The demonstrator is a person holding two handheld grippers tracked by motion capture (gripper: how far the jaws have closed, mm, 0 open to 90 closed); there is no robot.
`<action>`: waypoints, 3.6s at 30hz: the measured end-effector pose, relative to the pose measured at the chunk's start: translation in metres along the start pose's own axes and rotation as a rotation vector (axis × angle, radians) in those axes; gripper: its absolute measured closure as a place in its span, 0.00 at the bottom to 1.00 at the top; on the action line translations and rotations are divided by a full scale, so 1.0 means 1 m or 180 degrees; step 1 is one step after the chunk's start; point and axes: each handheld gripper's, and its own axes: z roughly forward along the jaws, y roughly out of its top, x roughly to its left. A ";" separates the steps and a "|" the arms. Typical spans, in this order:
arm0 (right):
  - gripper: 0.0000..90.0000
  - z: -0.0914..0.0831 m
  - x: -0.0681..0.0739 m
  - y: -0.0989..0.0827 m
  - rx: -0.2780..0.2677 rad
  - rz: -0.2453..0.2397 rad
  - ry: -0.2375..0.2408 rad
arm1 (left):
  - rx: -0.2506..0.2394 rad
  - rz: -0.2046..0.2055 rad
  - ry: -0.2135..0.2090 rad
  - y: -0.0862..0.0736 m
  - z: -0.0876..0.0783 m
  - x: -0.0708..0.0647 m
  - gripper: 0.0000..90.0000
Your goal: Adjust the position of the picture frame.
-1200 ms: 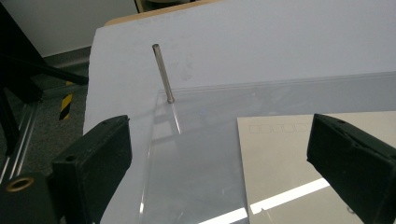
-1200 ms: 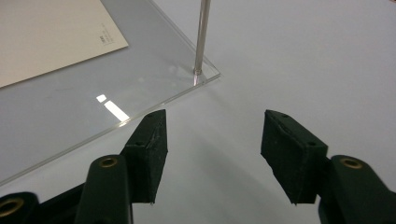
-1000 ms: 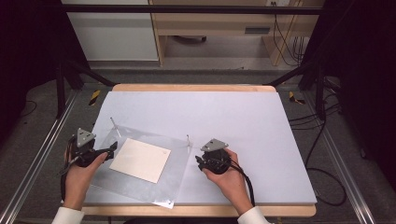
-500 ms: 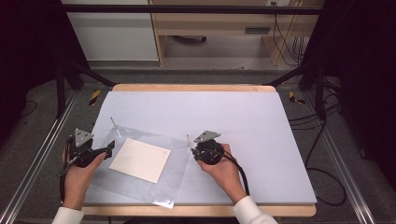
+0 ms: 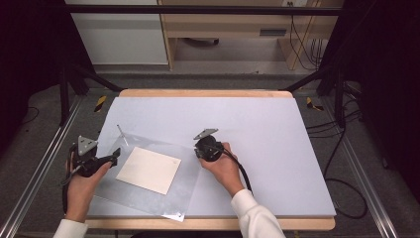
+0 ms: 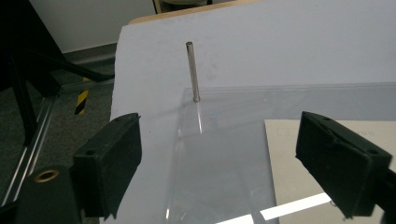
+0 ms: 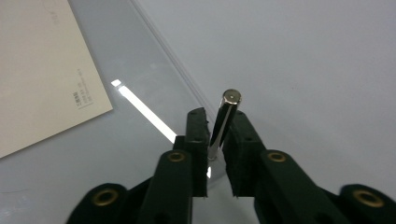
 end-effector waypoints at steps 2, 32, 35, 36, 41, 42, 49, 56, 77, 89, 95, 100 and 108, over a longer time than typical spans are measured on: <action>0.94 0.002 0.000 -0.001 0.0011 0.0006 -0.0002 | 0.0021 0.0020 -0.0002 0.001 0.001 0.000 0.20; 0.95 0.002 -0.006 0.002 0.0096 0.0024 0.0146 | 0.0384 0.0284 -0.0066 0.025 0.105 0.023 0.78; 0.95 0.001 -0.006 0.002 0.0096 0.0025 0.0157 | 0.0376 0.0236 -0.0084 0.025 0.109 0.023 0.85; 0.95 0.002 -0.006 0.001 0.0083 0.0025 0.0163 | 0.0386 0.0231 -0.0066 0.024 0.110 0.023 0.87; 0.95 0.001 -0.006 0.001 0.0076 0.0039 0.0158 | 0.0406 0.0208 -0.0103 0.025 0.113 0.023 0.91; 0.95 0.001 -0.006 0.001 0.0072 0.0035 0.0156 | 0.0405 0.0191 -0.0112 0.024 0.112 0.024 0.91; 0.95 0.001 -0.006 0.000 0.0047 0.0058 0.0140 | 0.0437 0.0010 -0.0208 0.026 0.111 0.028 0.94; 0.95 -0.001 -0.009 0.000 0.0036 0.0097 0.0208 | 0.0496 -0.0025 -0.0275 0.031 0.106 0.030 0.95; 0.91 -0.073 -0.037 0.022 -0.0078 0.0058 0.0128 | 0.0461 0.0095 -0.0540 0.076 0.047 -0.003 0.95; 0.92 -0.127 -0.087 0.011 -0.0040 0.0135 -0.0076 | 0.0468 0.0226 -0.0668 0.102 0.038 -0.071 0.95; 0.92 -0.132 -0.117 -0.012 0.0039 0.0331 -0.0149 | 0.0533 0.0358 -0.0737 0.104 0.055 -0.104 0.95; 0.91 -0.127 -0.133 -0.026 0.0075 0.0437 -0.0154 | 0.0622 0.0395 -0.0769 0.101 0.064 -0.119 0.95; 0.92 -0.111 -0.148 -0.029 0.0140 0.0501 -0.0144 | 0.0721 0.0419 -0.0743 0.097 0.075 -0.123 0.95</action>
